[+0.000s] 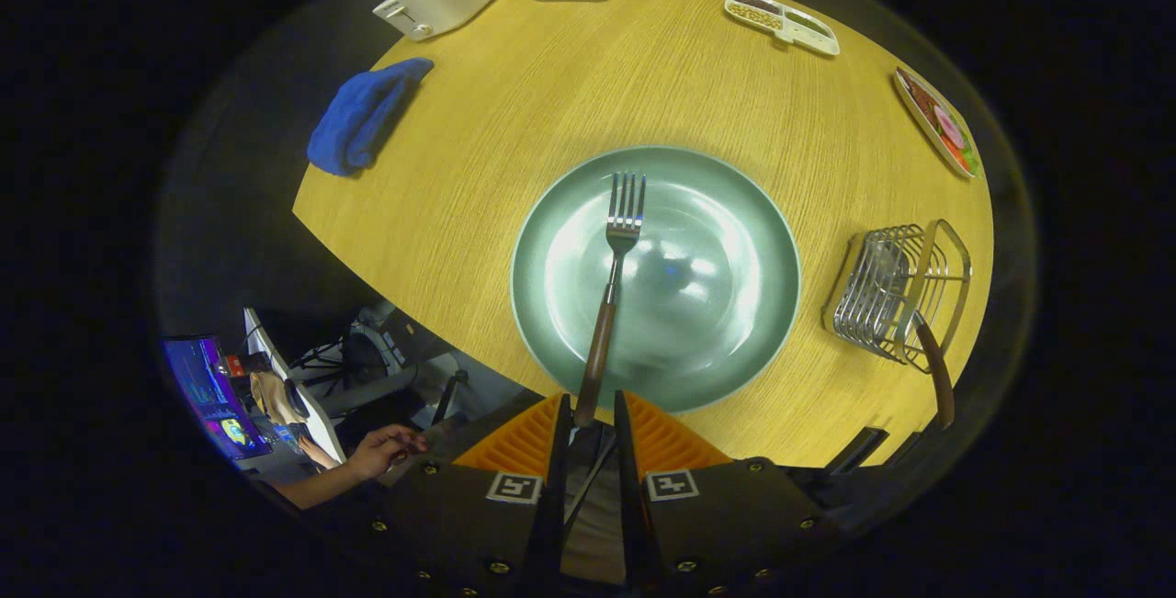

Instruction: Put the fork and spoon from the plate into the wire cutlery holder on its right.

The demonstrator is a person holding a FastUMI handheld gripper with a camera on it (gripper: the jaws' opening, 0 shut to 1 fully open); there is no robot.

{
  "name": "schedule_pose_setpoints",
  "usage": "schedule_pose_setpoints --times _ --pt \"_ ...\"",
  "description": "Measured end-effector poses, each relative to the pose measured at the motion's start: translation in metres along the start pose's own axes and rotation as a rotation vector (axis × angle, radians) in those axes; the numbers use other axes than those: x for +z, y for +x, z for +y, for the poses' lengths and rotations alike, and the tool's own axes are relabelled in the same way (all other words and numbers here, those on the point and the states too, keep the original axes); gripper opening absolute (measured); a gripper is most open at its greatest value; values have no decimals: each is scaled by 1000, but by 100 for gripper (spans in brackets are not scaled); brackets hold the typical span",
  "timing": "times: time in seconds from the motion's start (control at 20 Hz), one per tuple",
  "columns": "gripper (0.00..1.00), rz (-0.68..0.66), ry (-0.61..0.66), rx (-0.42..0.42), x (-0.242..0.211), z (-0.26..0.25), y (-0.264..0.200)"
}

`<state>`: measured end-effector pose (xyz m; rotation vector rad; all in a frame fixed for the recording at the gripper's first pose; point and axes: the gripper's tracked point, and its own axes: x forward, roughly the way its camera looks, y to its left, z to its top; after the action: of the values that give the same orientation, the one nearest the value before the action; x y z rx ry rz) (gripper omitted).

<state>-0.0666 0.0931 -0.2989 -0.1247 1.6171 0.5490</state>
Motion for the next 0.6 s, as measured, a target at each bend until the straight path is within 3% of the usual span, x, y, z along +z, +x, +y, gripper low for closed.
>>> schedule_pose_setpoints --times 0.6 --pt "27 27 72 -2 -9 -6 46"
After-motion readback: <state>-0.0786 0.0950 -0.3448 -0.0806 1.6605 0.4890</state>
